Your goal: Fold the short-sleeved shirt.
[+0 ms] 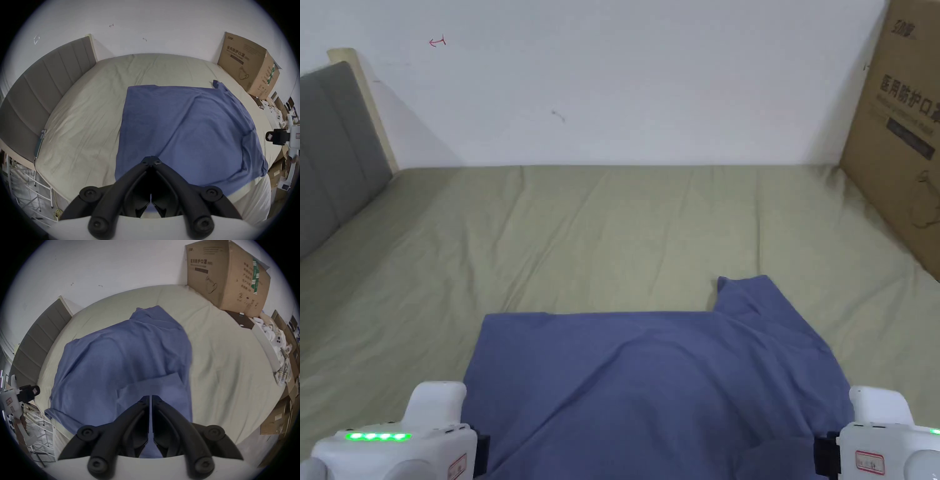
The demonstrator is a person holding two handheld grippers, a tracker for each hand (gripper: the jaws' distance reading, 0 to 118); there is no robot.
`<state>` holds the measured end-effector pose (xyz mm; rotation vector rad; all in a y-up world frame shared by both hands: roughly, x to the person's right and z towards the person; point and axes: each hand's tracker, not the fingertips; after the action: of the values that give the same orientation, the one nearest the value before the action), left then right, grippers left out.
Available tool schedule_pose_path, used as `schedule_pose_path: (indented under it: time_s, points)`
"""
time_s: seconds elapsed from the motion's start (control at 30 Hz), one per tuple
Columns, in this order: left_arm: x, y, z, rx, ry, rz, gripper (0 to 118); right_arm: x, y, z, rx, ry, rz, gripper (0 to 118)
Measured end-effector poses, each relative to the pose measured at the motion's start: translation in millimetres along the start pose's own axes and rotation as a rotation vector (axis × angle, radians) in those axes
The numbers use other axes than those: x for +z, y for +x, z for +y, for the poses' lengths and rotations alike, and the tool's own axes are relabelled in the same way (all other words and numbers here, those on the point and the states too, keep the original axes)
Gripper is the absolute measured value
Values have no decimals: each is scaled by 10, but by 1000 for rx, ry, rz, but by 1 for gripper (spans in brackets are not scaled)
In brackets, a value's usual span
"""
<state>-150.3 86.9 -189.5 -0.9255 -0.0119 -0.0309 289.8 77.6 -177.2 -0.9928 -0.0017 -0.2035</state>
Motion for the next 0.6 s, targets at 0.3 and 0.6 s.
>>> schedule_pose_path:
  time_s: [0.3, 0.6]
  points:
    - [-1230, -444, 1351, 219, -58, -70, 115, -499, -12, 454, -14, -16, 29, 4]
    - [-2478, -530, 2002, 191, -185, 61, 90, -706, 38, 420, 40, -33, -50, 4]
